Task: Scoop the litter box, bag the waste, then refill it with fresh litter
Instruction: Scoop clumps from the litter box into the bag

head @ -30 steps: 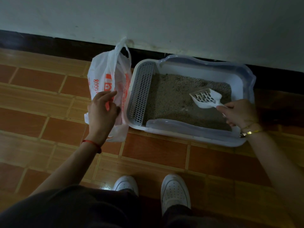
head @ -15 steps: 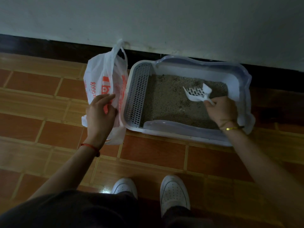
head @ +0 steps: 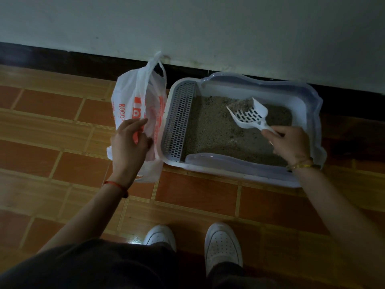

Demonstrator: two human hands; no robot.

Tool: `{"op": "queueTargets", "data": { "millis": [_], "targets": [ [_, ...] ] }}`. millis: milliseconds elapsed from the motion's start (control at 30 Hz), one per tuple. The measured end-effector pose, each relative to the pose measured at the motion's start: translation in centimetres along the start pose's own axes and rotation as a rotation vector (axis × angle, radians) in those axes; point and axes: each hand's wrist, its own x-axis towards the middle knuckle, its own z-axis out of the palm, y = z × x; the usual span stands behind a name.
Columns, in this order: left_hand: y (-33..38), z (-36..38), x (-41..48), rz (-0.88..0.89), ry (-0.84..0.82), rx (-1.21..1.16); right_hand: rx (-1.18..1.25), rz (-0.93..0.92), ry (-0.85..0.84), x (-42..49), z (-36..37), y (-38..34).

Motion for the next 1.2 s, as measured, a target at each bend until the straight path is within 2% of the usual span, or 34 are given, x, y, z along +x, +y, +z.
{"op": "queueTargets", "data": {
  "millis": [200, 433, 833, 1033, 1200],
  "targets": [
    [0.1, -0.1, 0.1, -0.008, 0.009, 0.001, 0.174, -0.096, 0.001, -1.9, -0.4, -1.6],
    [0.3, -0.6, 0.0, -0.015, 0.034, -0.011, 0.248, -0.162, 0.0, -3.4, -0.6, -3.5],
    [0.0, -1.3, 0.0, 0.014, 0.062, 0.002, 0.175, -0.191, -0.034, -3.9, -1.4, -3.4],
    [-0.1, -2.1, -0.1, -0.024, 0.074, 0.017, 0.143, -0.267, -0.067, -4.4, -0.9, -5.3],
    [-1.6, -2.6, 0.4, -0.065, 0.127, 0.012, 0.119, -0.361, -0.166, -4.1, 1.0, -7.6]
  ]
}}
